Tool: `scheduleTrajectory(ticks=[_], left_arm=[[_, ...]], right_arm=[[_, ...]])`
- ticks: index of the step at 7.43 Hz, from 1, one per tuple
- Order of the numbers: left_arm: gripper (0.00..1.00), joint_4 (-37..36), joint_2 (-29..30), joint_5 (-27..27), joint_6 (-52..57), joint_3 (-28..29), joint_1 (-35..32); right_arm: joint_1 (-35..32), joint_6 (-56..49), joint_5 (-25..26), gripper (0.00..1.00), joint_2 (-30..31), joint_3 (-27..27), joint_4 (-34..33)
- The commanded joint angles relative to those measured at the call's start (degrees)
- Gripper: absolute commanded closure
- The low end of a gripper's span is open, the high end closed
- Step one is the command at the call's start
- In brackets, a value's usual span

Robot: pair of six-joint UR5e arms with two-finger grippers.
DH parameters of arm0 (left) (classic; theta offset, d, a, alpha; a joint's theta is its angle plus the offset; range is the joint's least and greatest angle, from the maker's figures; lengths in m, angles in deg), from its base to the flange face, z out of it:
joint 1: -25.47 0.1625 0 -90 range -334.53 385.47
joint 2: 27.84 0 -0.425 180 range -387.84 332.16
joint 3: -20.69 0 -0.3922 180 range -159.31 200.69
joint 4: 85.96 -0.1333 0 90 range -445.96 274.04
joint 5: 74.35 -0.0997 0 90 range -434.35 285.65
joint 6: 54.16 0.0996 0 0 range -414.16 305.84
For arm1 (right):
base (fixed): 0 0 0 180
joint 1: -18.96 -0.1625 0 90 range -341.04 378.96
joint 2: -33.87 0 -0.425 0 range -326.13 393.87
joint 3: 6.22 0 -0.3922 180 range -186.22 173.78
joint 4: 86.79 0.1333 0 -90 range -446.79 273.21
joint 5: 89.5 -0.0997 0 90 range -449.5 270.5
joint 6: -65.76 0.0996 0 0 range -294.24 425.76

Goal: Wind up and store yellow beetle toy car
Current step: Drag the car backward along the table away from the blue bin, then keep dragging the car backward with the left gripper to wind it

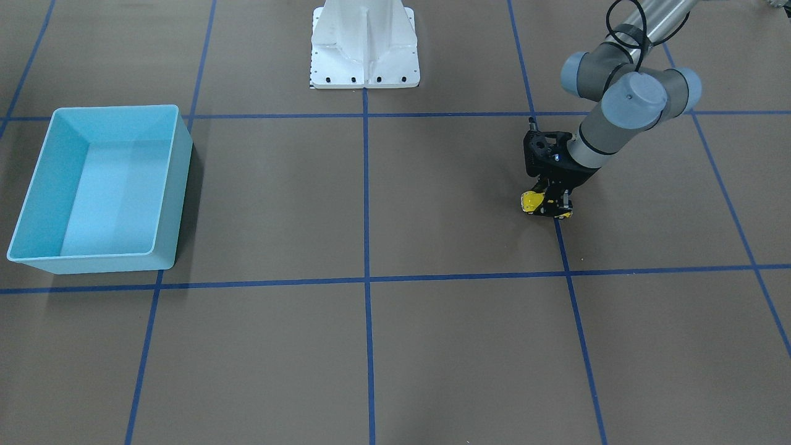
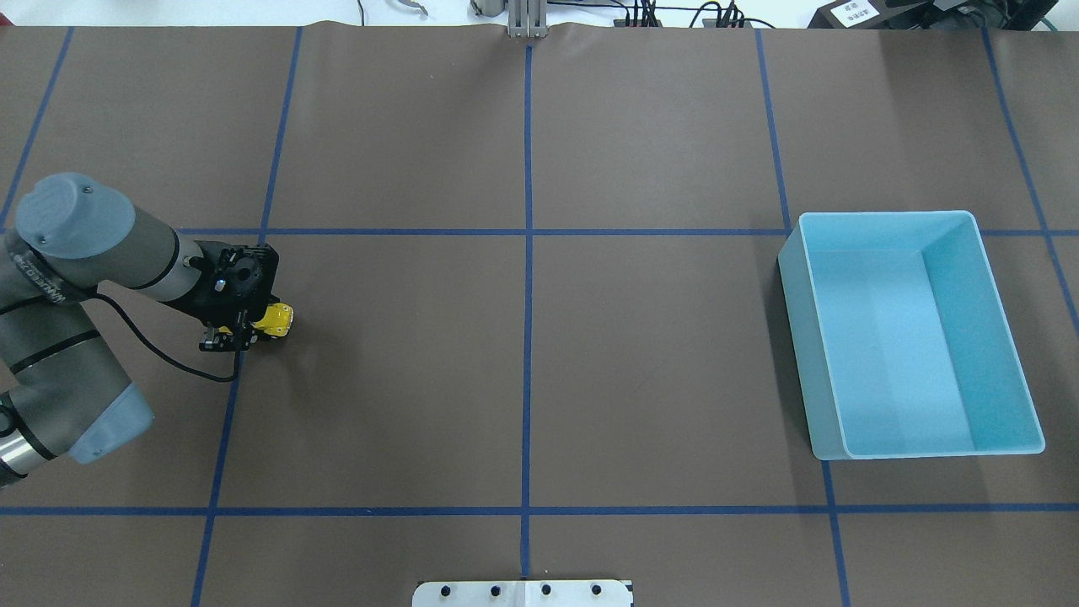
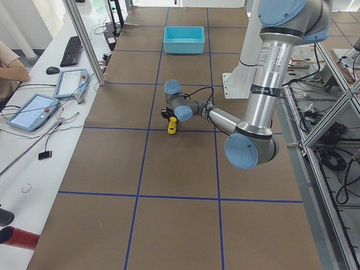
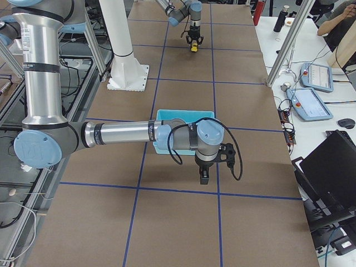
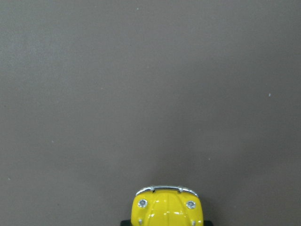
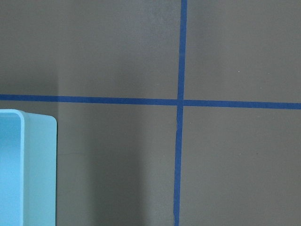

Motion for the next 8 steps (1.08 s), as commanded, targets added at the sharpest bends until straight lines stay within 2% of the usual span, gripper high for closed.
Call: scheduleTrajectory(ticks=[1, 8], left_arm=[[0.89, 1.71, -0.84, 0.21, 0.02, 0.77, -0.78], [0.89, 9.36, -3.83, 4.24, 0.29, 4.2, -3.59]], right_arm=[[0.0, 0.0, 0.0, 0.0, 0.0, -0.09, 0.0], [-0.18, 0.0, -0.18, 0.0, 0.09, -0.18, -0.26]])
